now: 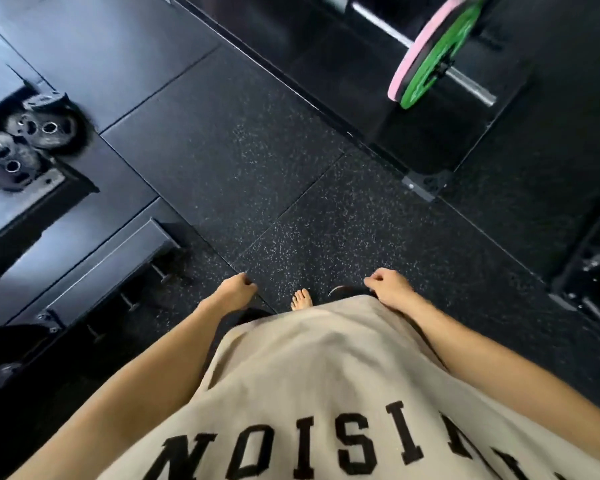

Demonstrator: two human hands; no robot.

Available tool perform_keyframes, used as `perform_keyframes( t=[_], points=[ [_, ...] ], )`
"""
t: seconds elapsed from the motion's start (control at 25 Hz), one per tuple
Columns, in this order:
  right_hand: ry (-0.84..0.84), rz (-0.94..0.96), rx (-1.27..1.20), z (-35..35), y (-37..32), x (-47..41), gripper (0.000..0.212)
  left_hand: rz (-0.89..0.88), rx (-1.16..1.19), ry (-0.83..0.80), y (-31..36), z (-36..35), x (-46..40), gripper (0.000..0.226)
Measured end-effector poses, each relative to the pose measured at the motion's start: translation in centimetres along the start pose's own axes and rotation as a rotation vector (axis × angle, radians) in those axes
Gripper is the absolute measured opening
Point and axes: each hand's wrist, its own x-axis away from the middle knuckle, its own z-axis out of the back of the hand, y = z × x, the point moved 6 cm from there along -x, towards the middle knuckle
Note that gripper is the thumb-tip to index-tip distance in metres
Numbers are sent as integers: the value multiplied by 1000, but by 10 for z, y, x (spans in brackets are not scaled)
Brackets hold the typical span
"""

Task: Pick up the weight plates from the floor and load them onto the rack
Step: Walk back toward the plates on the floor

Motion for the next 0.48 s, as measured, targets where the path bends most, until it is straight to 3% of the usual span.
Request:
perform_keyframes(
  t=[0.16,0.32,0.48],
  points=[
    [-64,74,78,35,-98,-80,16,74,128,26,24,62,-55,29],
    [-175,168,261,59,-204,-166,20,167,190,-88,35,102,-112,32],
    [-265,297,434,85,-329,-237,20,272,255,-7,40,182,-153,36]
  ],
)
